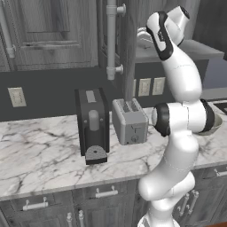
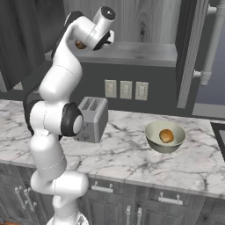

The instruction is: Pick the potatos from the cabinet and place them in one bowl. Pick the mango from the sink and place it in the other bowl.

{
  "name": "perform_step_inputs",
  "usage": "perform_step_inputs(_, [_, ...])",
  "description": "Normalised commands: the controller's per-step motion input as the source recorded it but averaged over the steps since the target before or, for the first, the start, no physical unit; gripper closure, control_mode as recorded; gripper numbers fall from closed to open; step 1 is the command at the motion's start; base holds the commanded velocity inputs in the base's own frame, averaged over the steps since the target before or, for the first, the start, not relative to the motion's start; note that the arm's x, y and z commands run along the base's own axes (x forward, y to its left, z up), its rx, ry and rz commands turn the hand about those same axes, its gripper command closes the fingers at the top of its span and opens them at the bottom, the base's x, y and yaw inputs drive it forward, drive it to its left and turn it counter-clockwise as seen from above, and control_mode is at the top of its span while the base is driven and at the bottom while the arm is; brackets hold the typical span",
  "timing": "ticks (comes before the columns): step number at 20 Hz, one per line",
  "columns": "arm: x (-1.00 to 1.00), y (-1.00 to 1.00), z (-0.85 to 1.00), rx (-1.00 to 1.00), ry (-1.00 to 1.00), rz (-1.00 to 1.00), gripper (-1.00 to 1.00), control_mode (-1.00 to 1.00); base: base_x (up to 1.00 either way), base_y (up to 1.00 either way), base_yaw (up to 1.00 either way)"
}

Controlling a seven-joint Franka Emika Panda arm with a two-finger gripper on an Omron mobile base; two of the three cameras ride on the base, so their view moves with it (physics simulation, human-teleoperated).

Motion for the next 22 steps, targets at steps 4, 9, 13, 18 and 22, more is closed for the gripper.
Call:
perform_step_inputs(4, [0.21,0.24,0.04,0.0,0.0,0.01,-1.0,-1.0,0.0,0.0,0.0])
perform_step_inputs(9, [0.18,0.23,0.0,0.0,-0.01,0.01,-1.0,-1.0,0.0,0.0,0.0])
perform_step_inputs(13, [0.19,0.15,0.0,-0.05,-0.06,0.0,-1.0,-1.0,0.0,0.0,0.0])
perform_step_inputs(18, [0.1,0.14,0.0,-0.08,-0.07,0.0,-1.0,-1.0,0.0,0.0,0.0])
perform_step_inputs(22, [0.0,0.08,0.11,0.0,-0.07,0.01,-1.0,-1.0,0.0,0.0,0.0])
